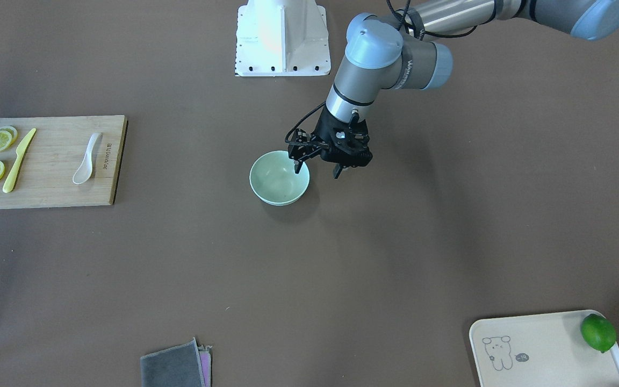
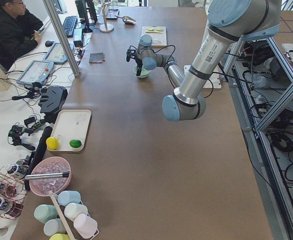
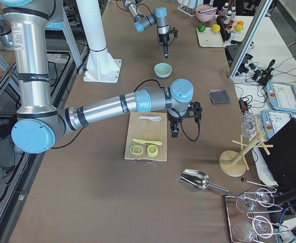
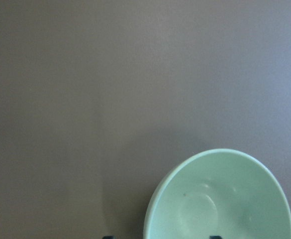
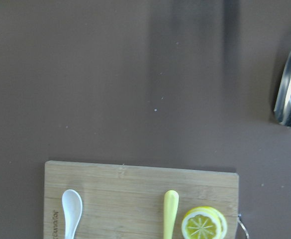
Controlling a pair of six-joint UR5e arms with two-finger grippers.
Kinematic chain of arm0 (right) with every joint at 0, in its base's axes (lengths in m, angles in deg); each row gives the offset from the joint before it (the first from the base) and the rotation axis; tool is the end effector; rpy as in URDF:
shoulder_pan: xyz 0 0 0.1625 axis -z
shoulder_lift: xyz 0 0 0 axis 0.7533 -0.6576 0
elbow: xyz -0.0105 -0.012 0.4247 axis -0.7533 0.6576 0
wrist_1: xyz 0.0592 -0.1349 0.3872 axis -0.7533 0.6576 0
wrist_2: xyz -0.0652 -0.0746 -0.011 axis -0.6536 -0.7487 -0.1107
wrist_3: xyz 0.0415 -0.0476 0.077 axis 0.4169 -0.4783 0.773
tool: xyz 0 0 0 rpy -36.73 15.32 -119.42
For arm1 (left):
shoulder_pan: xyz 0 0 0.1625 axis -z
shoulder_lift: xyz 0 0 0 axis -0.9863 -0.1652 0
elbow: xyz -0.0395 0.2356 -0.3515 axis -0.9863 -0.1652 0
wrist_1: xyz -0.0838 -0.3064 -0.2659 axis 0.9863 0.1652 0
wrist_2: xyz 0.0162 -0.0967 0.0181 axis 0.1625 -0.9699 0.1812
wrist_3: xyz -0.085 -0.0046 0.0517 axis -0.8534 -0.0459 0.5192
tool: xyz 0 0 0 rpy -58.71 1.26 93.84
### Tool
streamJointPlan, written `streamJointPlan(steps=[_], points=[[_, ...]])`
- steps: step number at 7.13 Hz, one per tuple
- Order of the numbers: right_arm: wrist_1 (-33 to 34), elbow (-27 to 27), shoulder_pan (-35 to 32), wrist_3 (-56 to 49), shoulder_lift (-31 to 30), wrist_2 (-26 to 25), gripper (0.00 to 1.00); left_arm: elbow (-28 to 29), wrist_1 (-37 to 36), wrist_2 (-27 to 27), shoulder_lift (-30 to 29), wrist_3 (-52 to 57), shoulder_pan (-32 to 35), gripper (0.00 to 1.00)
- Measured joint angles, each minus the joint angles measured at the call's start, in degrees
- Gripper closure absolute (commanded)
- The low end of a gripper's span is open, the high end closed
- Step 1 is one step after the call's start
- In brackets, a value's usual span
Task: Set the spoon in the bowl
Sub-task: 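Slide the pale green bowl with the left gripper toward the table center, then release the bowl and withdraw the left arm while the right gripper grasps the white spoon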
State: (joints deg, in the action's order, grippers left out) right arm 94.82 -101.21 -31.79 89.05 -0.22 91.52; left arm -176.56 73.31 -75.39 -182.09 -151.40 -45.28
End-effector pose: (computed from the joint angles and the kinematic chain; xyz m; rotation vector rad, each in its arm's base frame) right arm -0.0265 -0.4951 0.4894 0.0173 -0.9357 -0.0310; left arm 0.4935 -0.4753 0.2037 0.2325 1.0737 -0.1106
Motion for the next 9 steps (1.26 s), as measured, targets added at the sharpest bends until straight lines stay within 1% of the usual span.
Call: streamJointPlan(steps=[1, 2, 3, 4, 5, 6, 7, 9], points=[[-1.6, -2.9, 4.0, 4.9, -1.4, -1.2, 0.0, -1.9, 0.0, -2.0, 2.2, 1.9, 3.2, 0.02], [-6.8, -4.2, 7.7, 10.2, -3.6, -2.5, 0.0, -3.8, 0.0, -2.9, 4.6, 5.9, 5.8, 0.02], [-14.3, -4.7, 11.9, 17.8, -5.7, -4.5, 0.0, -4.9, 0.1, -3.3, 6.4, 10.1, 8.1, 0.02], [-21.2, -4.8, 17.2, 27.5, -6.7, -7.1, 0.0, -5.3, 0.1, -3.6, 7.3, 12.5, 10.1, 0.02], [-24.8, -4.7, 22.4, 36.2, -6.9, -10.0, 0.0, -5.2, -0.1, -3.7, 7.6, 14.5, 11.5, 0.02], [-26.3, -4.4, 27.4, 42.5, -6.8, -13.7, 0.02, -4.9, -0.6, -4.0, 7.6, 16.9, 12.7, 0.02], [-27.0, -3.7, 30.8, 45.4, -6.7, -16.4, 0.02, -4.2, -1.0, -4.2, 7.7, 18.8, 13.6, 0.02], [-27.5, -2.2, 34.2, 46.9, -6.6, -18.2, 0.02, -2.9, -1.2, -4.4, 7.7, 20.1, 14.1, 0.02]])
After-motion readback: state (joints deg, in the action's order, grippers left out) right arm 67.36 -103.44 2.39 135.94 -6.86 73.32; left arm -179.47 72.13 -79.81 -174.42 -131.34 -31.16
